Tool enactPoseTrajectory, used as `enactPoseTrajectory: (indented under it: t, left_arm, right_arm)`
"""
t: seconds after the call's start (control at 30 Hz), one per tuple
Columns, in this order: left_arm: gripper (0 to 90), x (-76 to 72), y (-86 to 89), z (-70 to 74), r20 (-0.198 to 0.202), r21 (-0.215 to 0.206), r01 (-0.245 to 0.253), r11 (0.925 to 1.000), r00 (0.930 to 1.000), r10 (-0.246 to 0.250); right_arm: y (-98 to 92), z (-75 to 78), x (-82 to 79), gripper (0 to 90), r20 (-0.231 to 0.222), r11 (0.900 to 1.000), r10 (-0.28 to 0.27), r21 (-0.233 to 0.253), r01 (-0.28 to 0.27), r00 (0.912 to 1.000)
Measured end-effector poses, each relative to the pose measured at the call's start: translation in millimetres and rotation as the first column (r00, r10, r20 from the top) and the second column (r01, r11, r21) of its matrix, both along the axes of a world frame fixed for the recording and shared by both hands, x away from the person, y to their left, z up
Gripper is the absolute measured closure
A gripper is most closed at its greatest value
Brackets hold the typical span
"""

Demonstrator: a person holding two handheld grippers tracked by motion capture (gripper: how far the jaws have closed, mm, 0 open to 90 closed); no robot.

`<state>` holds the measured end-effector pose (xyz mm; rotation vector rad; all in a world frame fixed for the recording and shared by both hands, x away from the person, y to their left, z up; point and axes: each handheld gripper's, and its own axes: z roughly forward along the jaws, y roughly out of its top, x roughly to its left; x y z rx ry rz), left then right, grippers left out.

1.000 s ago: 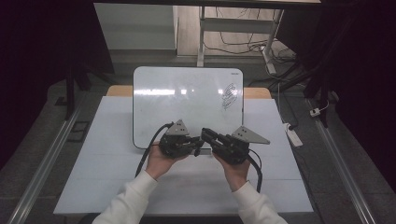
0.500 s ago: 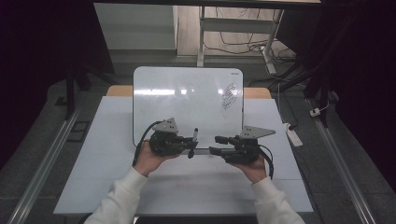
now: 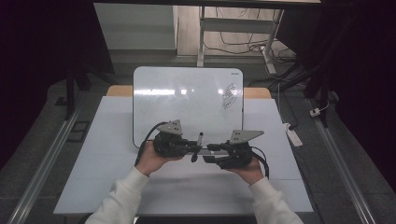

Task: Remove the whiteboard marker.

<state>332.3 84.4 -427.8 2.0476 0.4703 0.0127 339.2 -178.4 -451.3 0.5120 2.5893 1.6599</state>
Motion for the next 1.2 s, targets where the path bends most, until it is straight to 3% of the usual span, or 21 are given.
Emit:
enactPoseTrajectory:
  t: [0.4,0.67,0.87,1.0,1.07,1.2]
  left_arm:
    - [81.8,0.6,-7.0,-2.2,-0.030,-0.014,0.094,0.9955,0.9951,-0.094]
    - [81.8,1.7,-10.6,-3.7,-0.051,-0.022,0.147,0.9889,0.9877,-0.148]
    - [81.5,2.4,-13.6,-5.7,-0.052,-0.016,0.156,0.9876,0.9862,-0.157]
    - [78.9,1.1,-14.3,-6.2,-0.038,-0.011,0.128,0.9917,0.9910,-0.128]
    - [67.4,-0.5,-13.7,-5.6,-0.018,-0.001,0.079,0.9969,0.9967,-0.079]
    - [55.1,-1.3,-6.0,-4.2,0.002,-0.020,-0.004,0.9998,1.0000,0.004]
  right_arm:
    - [12.6,-6.3,-1.0,61.1,-0.010,0.996,0.088,-0.019,-0.089,0.9960]
    - [18.9,-7.9,-4.1,73.6,-0.018,0.982,0.187,-0.017,-0.188,0.9821]
    - [19.7,-9.8,-2.7,74.8,-0.042,0.981,0.190,-0.021,-0.191,0.9809]
    - [20.6,-10.3,-3.4,75.2,-0.041,0.986,0.165,-0.030,-0.166,0.9855]
    - [20.5,-10.5,-3.5,75.7,-0.038,0.988,0.151,-0.030,-0.152,0.9878]
    - [18.8,-9.2,-3.4,77.2,-0.017,0.994,0.101,-0.030,-0.101,0.9948]
